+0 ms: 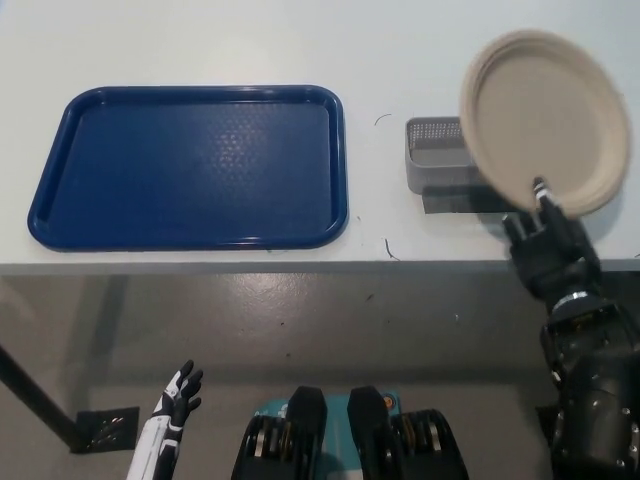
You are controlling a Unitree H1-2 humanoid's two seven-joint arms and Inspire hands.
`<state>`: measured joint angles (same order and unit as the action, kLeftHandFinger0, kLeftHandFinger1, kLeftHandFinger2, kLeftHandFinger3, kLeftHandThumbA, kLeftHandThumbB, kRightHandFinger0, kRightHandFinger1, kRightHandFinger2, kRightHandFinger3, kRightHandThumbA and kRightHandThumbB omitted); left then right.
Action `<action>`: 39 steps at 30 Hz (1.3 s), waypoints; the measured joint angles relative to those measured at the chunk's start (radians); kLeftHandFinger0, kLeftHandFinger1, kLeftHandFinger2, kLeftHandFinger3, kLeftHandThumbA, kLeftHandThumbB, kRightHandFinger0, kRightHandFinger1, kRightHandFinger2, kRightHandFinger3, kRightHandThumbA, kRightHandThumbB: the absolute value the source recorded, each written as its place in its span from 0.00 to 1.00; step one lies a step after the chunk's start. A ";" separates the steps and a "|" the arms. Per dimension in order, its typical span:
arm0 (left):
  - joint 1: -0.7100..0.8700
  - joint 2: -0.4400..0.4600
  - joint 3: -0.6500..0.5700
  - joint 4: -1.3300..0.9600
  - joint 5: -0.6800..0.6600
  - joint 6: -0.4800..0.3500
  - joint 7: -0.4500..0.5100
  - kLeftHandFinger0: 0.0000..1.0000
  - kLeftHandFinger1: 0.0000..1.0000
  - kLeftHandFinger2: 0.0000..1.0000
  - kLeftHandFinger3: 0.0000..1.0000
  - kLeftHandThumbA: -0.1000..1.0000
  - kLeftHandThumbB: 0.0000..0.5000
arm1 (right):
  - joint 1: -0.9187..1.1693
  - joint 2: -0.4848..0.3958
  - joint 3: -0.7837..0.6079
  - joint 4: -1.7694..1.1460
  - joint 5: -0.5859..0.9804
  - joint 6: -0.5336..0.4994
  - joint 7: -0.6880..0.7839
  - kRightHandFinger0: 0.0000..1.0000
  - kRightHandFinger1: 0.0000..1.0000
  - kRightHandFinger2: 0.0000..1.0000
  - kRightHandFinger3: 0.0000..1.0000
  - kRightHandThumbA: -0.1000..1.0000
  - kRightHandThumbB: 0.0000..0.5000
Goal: Use the right hand to pick up a plate from a leveled surface and place it into a tray on the left side
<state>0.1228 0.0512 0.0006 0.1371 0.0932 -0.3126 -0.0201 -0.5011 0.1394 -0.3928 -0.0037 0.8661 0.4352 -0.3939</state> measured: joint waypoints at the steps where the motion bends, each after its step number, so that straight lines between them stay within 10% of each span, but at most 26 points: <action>1: -0.001 0.000 0.000 0.000 0.000 0.000 0.000 1.00 1.00 1.00 1.00 1.00 0.00 | 0.000 0.000 0.007 -0.017 0.000 0.004 -0.005 0.00 0.26 0.57 0.81 0.39 0.00; 31: -0.022 0.014 -0.003 -0.001 0.000 0.000 -0.003 1.00 1.00 1.00 1.00 1.00 0.00 | -0.228 0.063 0.245 0.315 -0.072 0.025 -0.017 0.00 0.27 0.66 0.98 0.25 0.00; 39: -0.032 0.016 -0.011 -0.003 0.001 0.003 -0.007 1.00 1.00 1.00 1.00 1.00 0.00 | -0.397 0.124 0.245 0.605 -0.134 -0.025 0.012 0.00 0.15 0.62 0.82 0.33 0.00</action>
<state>0.0904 0.0673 -0.0102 0.1345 0.0943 -0.3099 -0.0269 -0.8978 0.2633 -0.1480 0.6016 0.7323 0.4101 -0.3818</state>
